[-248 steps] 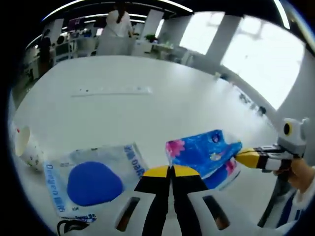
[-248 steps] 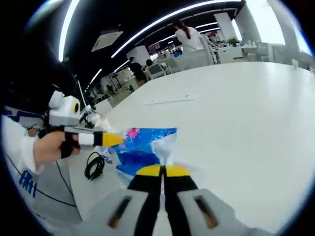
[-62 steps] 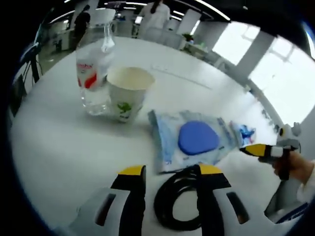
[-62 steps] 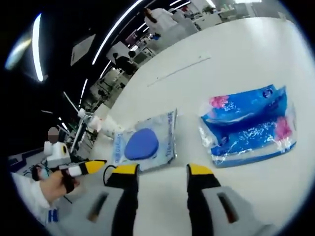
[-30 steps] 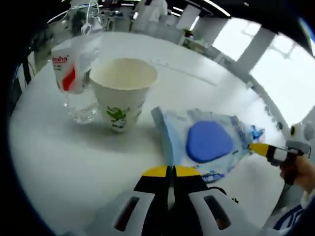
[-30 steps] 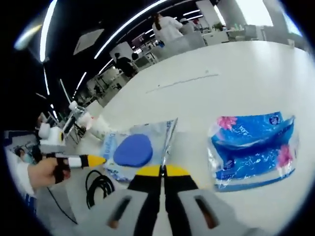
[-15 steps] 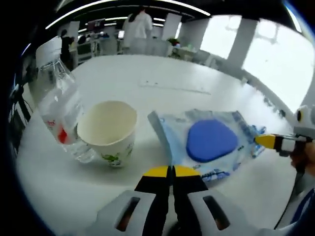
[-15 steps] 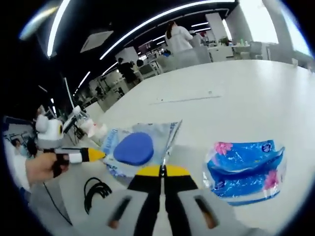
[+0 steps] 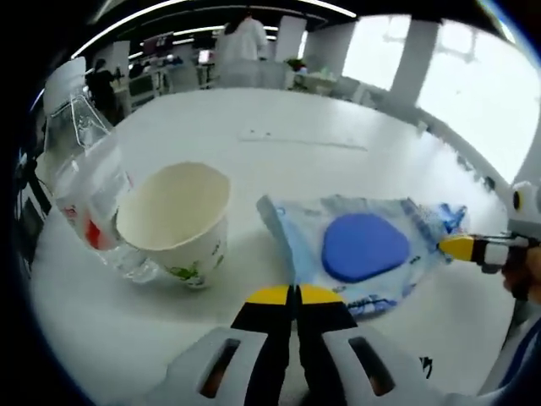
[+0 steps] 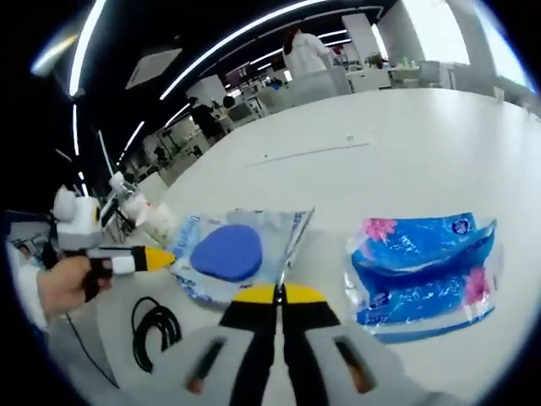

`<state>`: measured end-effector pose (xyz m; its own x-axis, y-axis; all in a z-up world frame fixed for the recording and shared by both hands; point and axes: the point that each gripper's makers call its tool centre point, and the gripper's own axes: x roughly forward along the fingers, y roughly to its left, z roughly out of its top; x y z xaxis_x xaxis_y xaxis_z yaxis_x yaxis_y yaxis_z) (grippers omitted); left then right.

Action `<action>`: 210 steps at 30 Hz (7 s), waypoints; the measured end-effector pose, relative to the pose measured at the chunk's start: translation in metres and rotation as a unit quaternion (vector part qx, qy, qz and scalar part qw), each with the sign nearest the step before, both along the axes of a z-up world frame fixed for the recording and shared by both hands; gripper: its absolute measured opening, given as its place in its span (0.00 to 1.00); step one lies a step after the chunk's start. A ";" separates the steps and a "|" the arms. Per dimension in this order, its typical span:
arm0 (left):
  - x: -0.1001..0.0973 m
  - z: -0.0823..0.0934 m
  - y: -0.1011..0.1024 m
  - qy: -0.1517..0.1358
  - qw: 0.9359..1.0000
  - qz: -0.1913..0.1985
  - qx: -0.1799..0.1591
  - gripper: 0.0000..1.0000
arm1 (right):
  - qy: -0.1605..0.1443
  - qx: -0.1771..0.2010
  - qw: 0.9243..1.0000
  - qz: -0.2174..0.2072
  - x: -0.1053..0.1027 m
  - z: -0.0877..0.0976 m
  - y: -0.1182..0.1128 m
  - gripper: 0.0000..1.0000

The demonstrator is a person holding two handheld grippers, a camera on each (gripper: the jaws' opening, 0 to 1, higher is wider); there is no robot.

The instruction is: Arrange the tabletop items into an orderly group along one side of the table until the central work area is clear of visible clutter.

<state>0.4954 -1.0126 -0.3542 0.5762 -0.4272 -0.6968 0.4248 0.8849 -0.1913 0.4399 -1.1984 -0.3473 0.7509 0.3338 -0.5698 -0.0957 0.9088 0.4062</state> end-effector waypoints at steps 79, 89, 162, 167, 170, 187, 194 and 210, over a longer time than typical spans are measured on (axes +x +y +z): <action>-0.080 0.068 0.062 -0.025 0.995 0.077 -0.058 0.75 | -0.079 0.013 0.996 -0.023 -0.094 0.071 -0.003 0.67; -0.079 0.070 0.062 -0.027 0.996 0.068 -0.056 0.73 | -0.069 0.012 0.997 -0.031 -0.100 0.070 -0.004 0.63; -0.111 -0.008 0.028 0.019 1.000 -0.013 -0.007 0.14 | 0.124 0.108 0.986 -0.002 -0.103 -0.017 0.137 0.10; -0.110 -0.008 0.030 0.038 0.999 0.000 -0.015 0.11 | 0.125 0.110 0.986 0.000 -0.103 -0.018 0.138 0.09; -0.113 -0.007 0.031 0.046 0.999 0.001 -0.012 0.08 | 0.129 0.115 0.985 -0.001 -0.104 -0.017 0.138 0.09; -0.113 0.023 0.013 0.032 0.999 -0.009 -0.037 0.06 | 0.091 0.129 0.987 -0.014 -0.102 0.019 0.113 0.08; -0.117 0.031 -0.001 0.024 0.999 -0.019 -0.036 0.06 | 0.081 0.132 0.988 -0.022 -0.109 0.025 0.100 0.08; -0.122 0.040 -0.069 0.012 0.996 -0.083 -0.033 0.06 | 0.066 0.133 0.986 -0.074 -0.119 0.029 0.039 0.08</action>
